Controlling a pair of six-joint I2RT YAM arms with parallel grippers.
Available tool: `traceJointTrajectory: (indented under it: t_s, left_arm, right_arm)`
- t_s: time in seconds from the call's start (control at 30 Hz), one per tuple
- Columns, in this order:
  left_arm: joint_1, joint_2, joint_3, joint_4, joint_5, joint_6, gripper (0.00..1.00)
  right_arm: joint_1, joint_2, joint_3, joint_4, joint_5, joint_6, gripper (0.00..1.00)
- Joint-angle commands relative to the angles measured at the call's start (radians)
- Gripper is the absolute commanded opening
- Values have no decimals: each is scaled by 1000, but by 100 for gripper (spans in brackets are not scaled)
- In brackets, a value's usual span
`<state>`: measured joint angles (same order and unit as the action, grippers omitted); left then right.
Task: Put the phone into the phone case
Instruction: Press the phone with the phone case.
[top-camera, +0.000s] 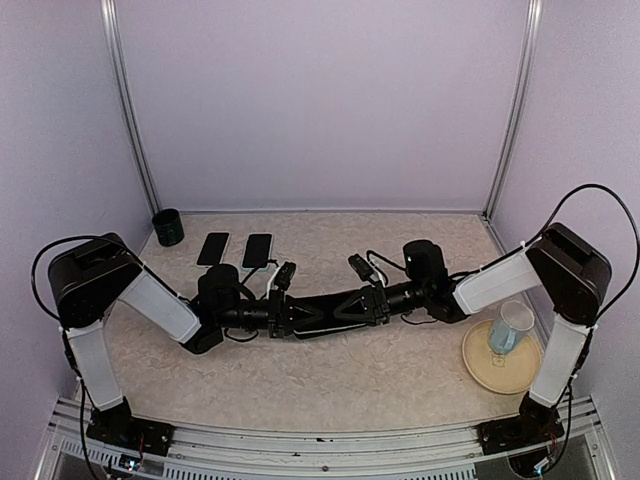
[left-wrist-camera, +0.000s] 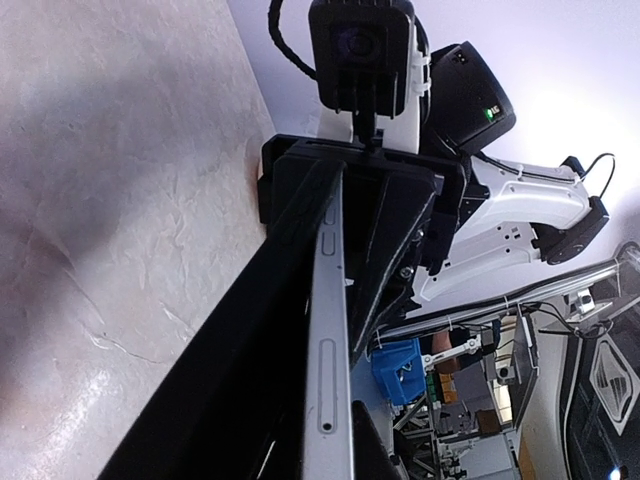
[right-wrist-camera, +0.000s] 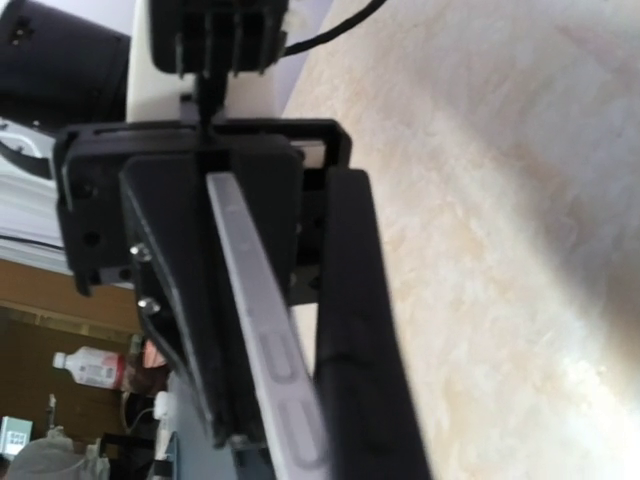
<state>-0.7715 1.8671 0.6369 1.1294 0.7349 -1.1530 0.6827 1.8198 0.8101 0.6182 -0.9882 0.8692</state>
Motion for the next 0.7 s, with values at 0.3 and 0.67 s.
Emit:
traceJointTrajectory:
  t_s: [0.3, 0.67]
  left_arm:
    - [-3, -16, 3, 94, 13, -20, 5]
    - [11, -25, -5, 95, 19, -20, 24]
  right_arm:
    - [9, -4, -25, 72, -31, -4, 8]
    - [6, -5, -32, 74, -38, -7, 0]
